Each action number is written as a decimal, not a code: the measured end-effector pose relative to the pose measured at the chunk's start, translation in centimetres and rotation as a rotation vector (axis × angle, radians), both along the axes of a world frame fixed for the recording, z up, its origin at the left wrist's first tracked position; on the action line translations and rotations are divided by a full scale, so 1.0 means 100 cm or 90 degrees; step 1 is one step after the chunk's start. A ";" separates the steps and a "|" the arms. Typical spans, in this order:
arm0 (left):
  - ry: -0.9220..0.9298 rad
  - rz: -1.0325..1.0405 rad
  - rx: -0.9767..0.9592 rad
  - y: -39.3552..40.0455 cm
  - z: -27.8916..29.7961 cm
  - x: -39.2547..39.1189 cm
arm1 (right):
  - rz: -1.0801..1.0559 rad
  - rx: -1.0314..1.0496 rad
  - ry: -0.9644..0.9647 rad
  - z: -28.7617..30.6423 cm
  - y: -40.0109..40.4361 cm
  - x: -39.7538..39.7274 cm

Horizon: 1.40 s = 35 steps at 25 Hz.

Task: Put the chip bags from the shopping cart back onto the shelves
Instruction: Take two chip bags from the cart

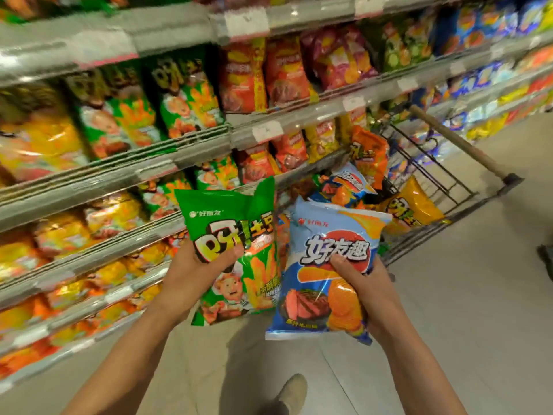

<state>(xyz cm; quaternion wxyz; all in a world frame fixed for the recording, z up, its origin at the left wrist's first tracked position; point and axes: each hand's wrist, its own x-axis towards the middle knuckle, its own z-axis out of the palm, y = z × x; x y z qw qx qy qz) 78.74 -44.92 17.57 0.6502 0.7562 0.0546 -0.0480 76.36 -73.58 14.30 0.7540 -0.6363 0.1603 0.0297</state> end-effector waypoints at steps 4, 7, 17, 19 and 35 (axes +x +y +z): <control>0.010 0.072 -0.075 0.080 -0.004 -0.066 | 0.117 -0.107 -0.040 0.021 0.077 -0.030; 0.009 0.158 -0.088 0.146 -0.005 -0.131 | 0.215 -0.140 -0.068 0.033 0.146 -0.063; -0.082 0.366 -0.075 0.300 0.038 -0.297 | 0.443 -0.139 -0.134 0.074 0.328 -0.138; -0.106 0.373 -0.050 0.308 0.049 -0.302 | 0.464 -0.114 -0.150 0.083 0.341 -0.139; -0.277 0.172 0.074 0.252 0.144 0.015 | 0.226 -0.040 -0.244 0.145 0.254 0.113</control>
